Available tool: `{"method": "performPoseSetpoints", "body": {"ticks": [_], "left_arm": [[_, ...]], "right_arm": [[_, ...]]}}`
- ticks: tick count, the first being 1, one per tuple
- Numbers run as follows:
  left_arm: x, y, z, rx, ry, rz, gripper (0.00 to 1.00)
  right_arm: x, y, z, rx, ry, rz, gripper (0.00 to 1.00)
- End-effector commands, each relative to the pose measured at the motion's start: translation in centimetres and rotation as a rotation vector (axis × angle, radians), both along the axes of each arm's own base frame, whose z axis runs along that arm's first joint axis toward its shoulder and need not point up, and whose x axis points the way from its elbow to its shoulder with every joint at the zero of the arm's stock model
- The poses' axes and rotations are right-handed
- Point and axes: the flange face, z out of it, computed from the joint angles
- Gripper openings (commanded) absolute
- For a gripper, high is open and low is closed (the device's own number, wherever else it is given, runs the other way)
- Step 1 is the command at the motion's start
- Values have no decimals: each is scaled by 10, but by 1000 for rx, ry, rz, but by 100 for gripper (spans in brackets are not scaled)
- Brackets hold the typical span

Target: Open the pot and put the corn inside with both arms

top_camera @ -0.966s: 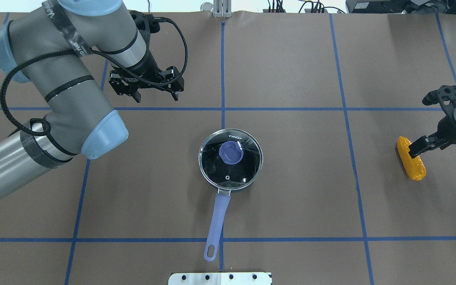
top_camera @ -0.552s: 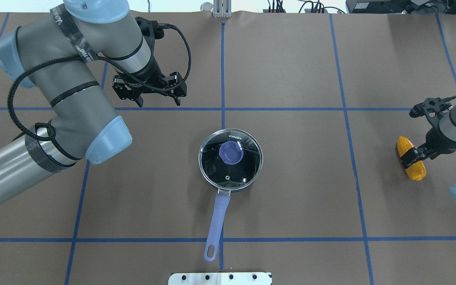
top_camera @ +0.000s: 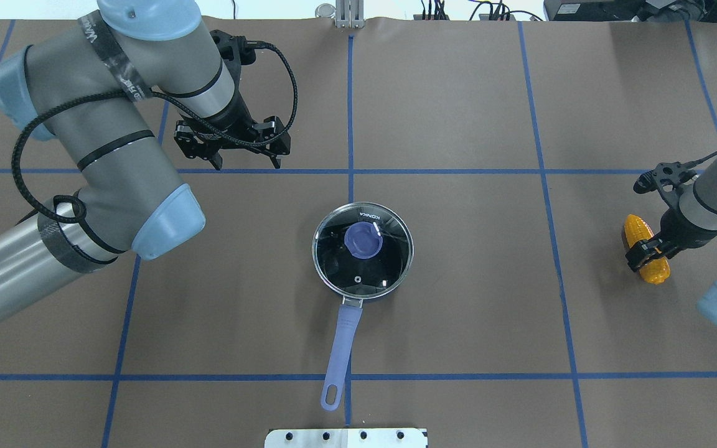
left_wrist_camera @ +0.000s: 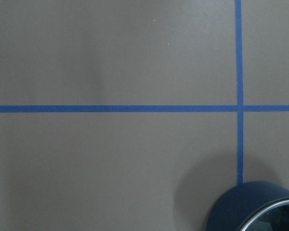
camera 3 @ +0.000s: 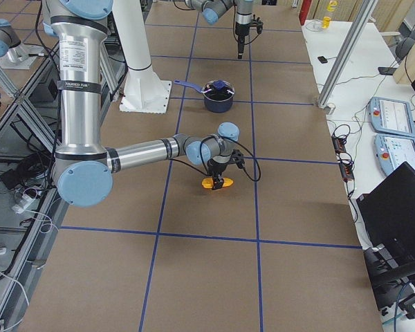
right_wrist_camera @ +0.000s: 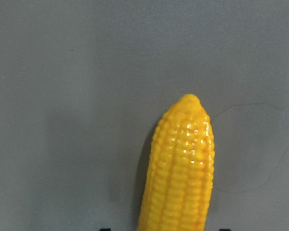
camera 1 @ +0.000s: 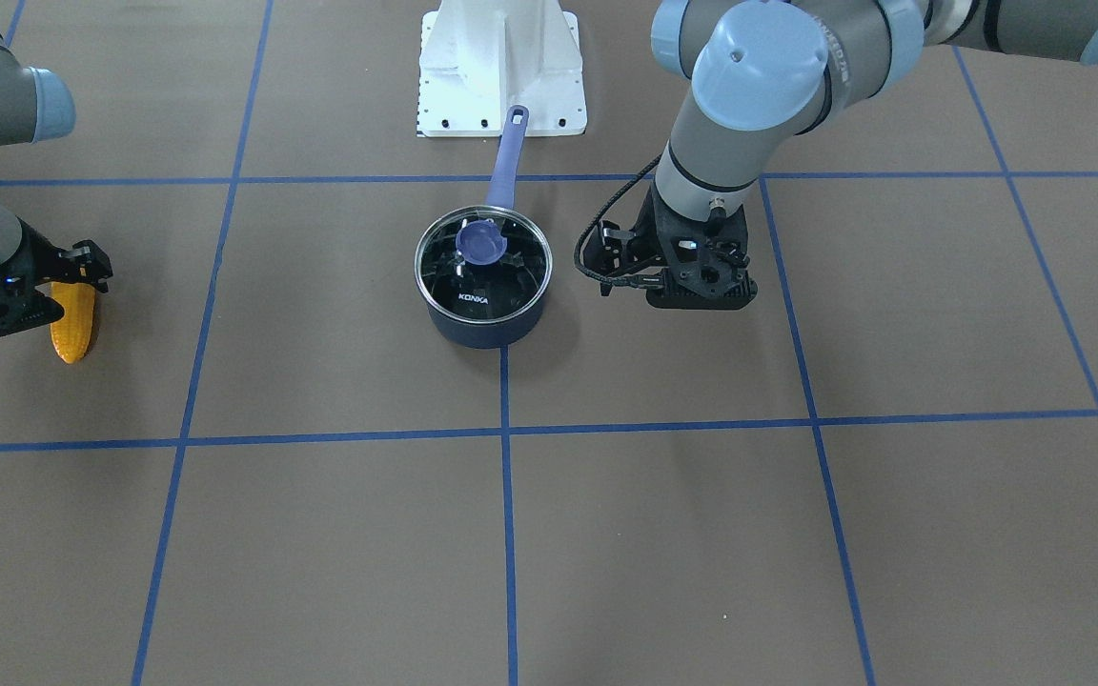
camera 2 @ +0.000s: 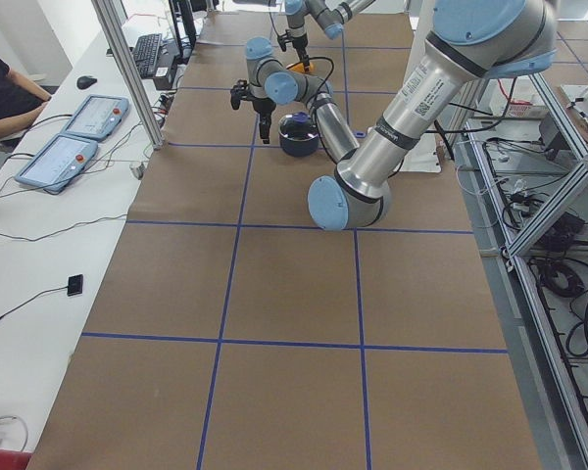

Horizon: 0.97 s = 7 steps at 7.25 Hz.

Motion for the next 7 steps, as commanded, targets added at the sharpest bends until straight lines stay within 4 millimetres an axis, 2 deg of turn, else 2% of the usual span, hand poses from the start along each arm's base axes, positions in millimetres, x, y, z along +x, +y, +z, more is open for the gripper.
{"method": "performPoseSetpoints", "body": {"ticks": [1,2,3,4,5,6,7], "left_arm": [[0,0,2,0,-3,2,99],[1,-1,3,-2,-4,2,99],[1,-1,3,0,-4,3,99],[1,-1,4,-1,-5,3,99],[1,-1,2,1,-3,3,99],[0,0,-4,-2,1,-5,99],[6,6,-14,-9,-2,1,99]], "right_arm": [[-7,-3,-3,0,-1,-10,56],[-9,-5,-5,1,-2,-10,48],[-10,-6,-11,7,-14,-13,32],[-10,-6,-15,8,-24,-14,31],[-9,-17,-27,20,-41,1,31],[-9,-36,-52,33,-58,20,31],[-12,-48,-94,20,-66,28,31]]}}
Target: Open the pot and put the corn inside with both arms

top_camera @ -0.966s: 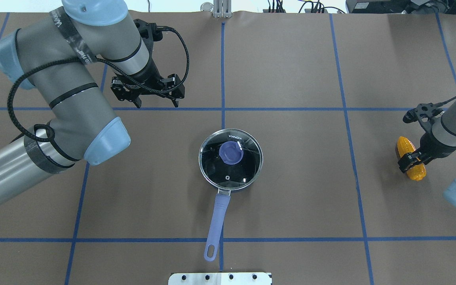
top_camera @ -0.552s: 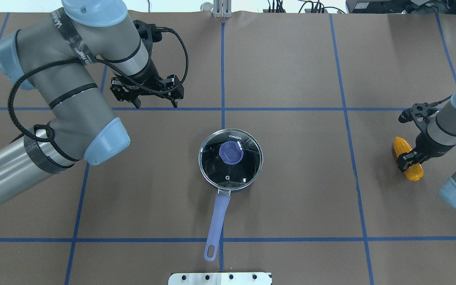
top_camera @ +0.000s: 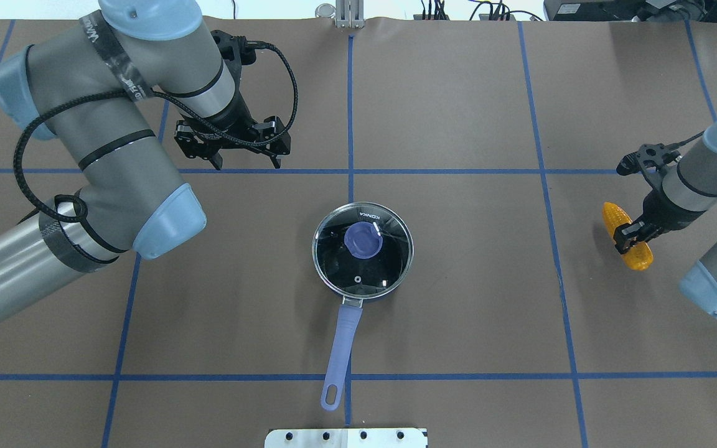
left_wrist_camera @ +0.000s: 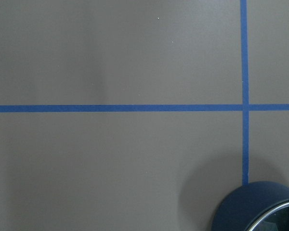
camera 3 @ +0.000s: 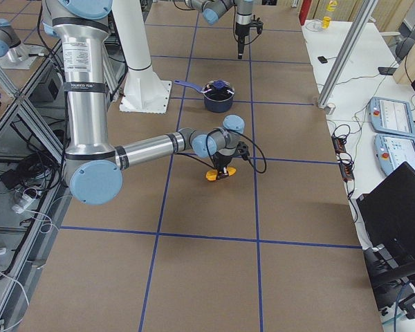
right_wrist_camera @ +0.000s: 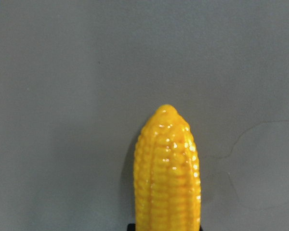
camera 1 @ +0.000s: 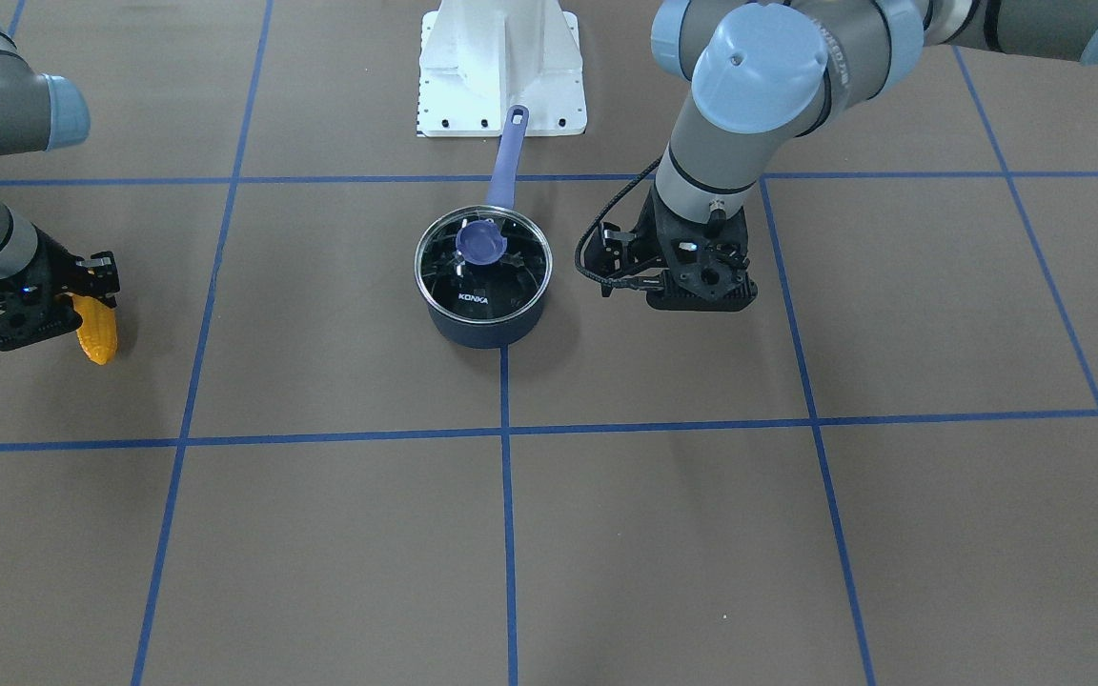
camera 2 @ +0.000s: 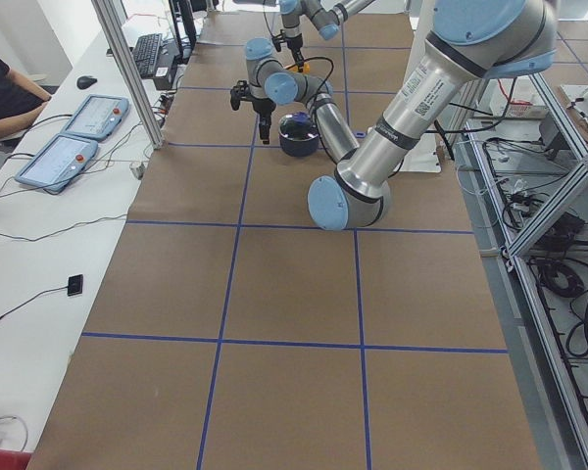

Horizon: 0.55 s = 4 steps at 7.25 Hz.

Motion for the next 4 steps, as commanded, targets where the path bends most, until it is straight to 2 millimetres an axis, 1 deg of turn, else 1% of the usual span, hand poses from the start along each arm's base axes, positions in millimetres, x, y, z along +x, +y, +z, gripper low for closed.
{"method": "performPoseSetpoints", "body": {"ticks": [1,2,3,4], "left_arm": [[38,31,-19,13,-36,41,99],[66,55,-43,36,-39,81,99],[77,66,-60,44,-35,102,99],[96,83,-74,59,-21,144,99]], "right_arm": [[-6,-23,-86,-2,-17,15,31],[-15,-32,-112,1,-23,13,31],[-19,-36,-127,0,-45,11,31],[-24,-37,-137,-6,-75,0,31]]}}
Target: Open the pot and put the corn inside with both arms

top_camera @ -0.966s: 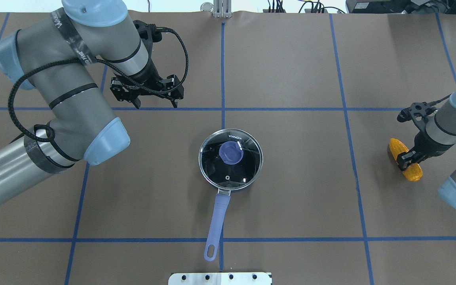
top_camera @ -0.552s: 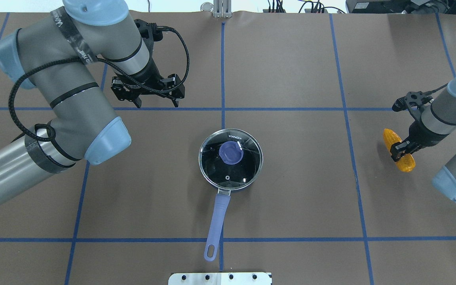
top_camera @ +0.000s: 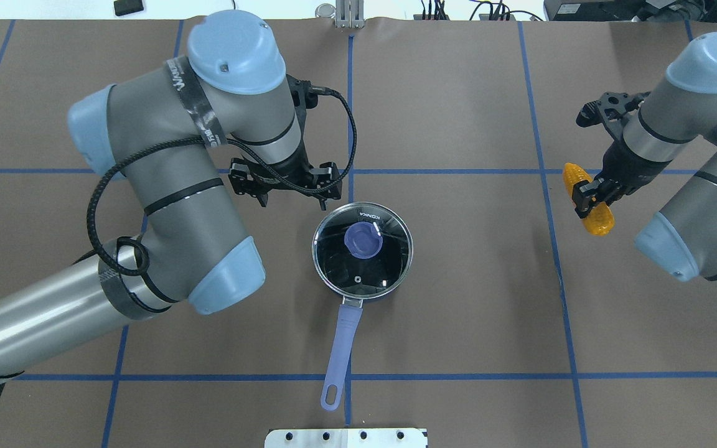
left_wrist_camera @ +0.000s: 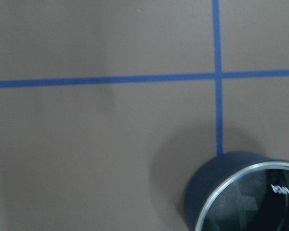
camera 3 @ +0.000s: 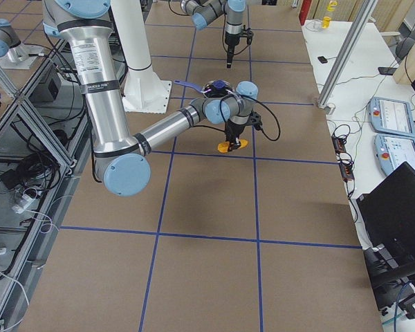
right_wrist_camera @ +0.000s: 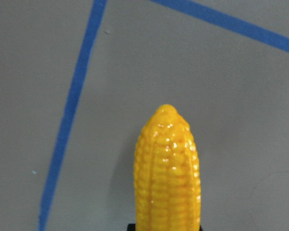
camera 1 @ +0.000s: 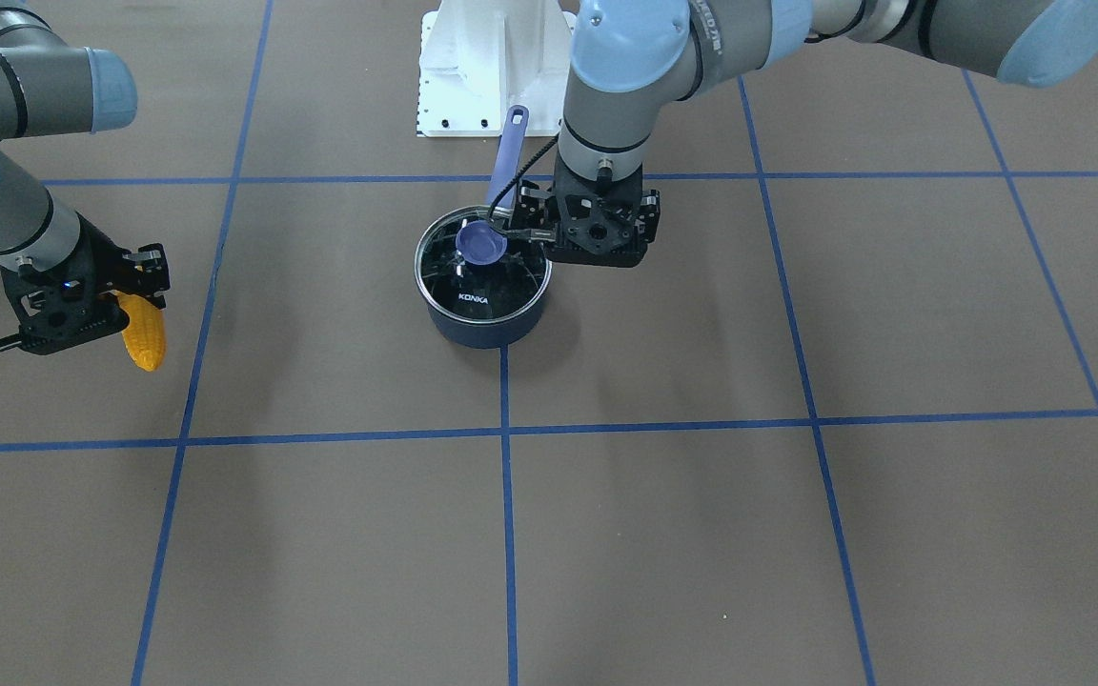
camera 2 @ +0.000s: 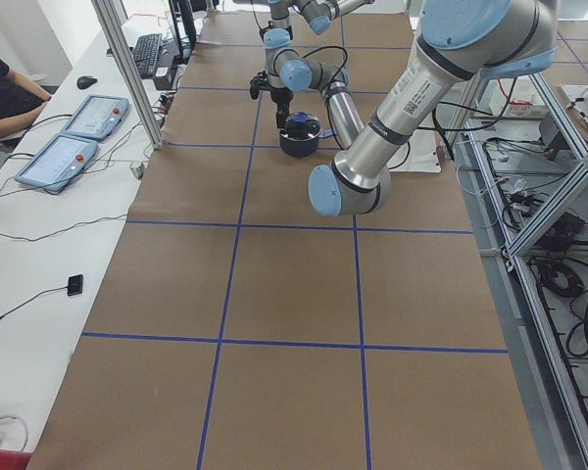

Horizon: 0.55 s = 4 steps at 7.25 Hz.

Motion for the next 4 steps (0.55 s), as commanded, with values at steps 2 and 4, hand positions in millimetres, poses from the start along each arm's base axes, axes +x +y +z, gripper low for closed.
{"method": "performPoseSetpoints", "body": {"ticks": [2,4], "left_arm": [[58,23,-43,43,-14,54,99],[68,25,-40,47,-17,65,99]], "right_arm": [[-9,-6,-27,-1,-43,-10,31],[-8,-7,-27,-1,-43,-8,31]]}}
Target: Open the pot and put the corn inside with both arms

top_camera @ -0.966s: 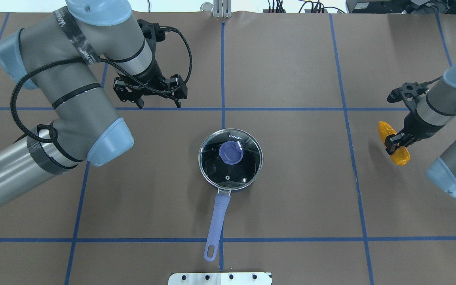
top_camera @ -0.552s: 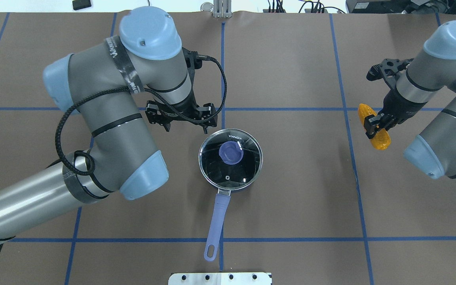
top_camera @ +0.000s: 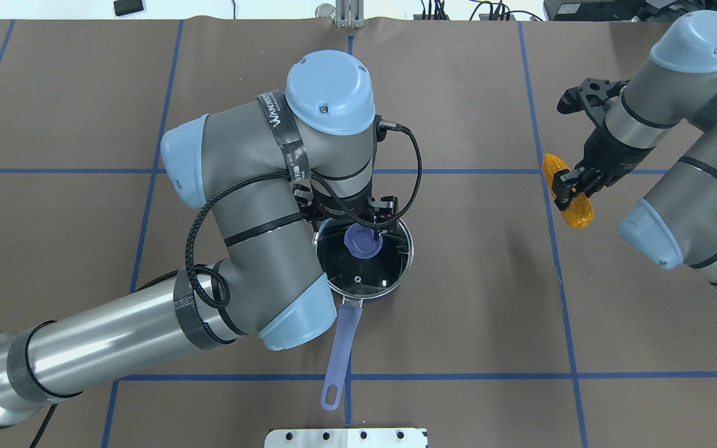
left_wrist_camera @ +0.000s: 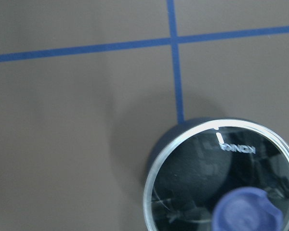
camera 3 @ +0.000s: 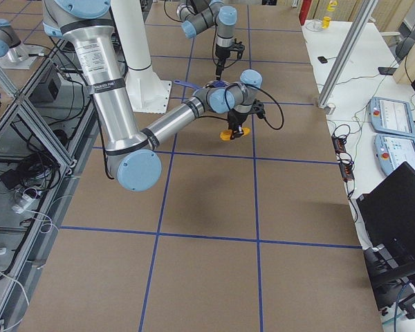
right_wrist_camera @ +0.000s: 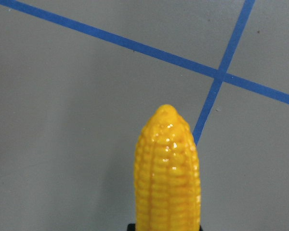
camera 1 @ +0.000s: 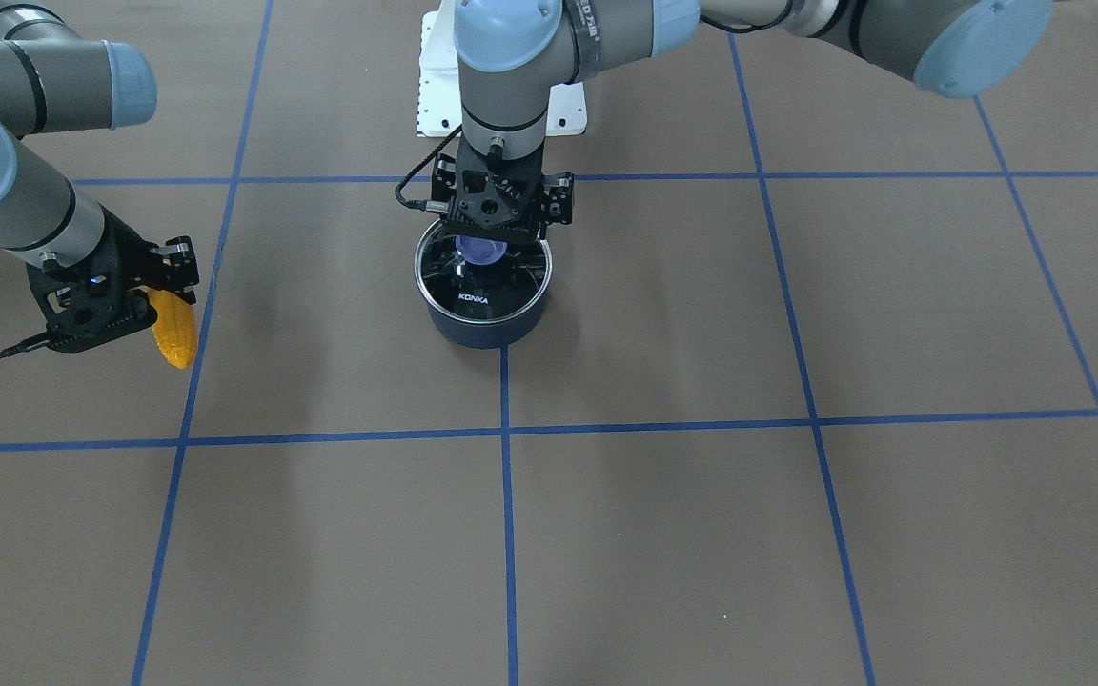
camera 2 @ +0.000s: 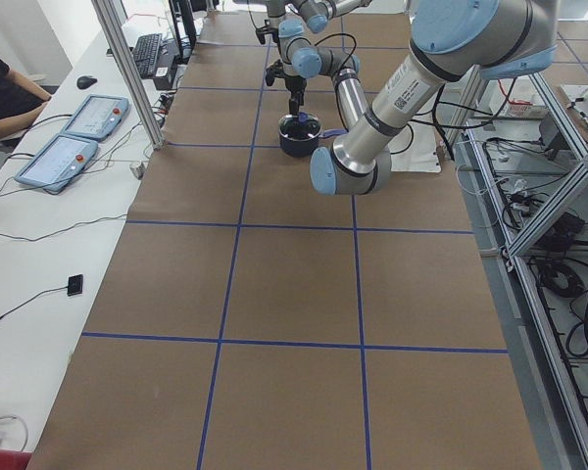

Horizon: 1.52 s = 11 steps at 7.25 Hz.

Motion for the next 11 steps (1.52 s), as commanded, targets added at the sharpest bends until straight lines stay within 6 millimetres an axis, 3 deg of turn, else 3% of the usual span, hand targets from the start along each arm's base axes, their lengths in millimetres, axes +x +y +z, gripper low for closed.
{"method": "performPoseSetpoints", "body": {"ticks": [1,3,6,7,9,11], "left_arm": [[19,-6,7,11,23,-2,99],[30,-11,12,15,40,-5,99],[38,1,14,-4,39,-1,97],[40,2,14,-7,38,0,93],[41,4,13,-12,38,1,73],[40,5,13,-11,39,1,66]], "right_arm": [[0,0,0,0,-1,0,31],[0,0,1,-1,1,1,31],[1,1,5,-7,6,1,31],[1,1,6,-9,8,1,31],[1,1,6,-8,9,2,31],[0,-1,2,-3,3,1,31]]}}
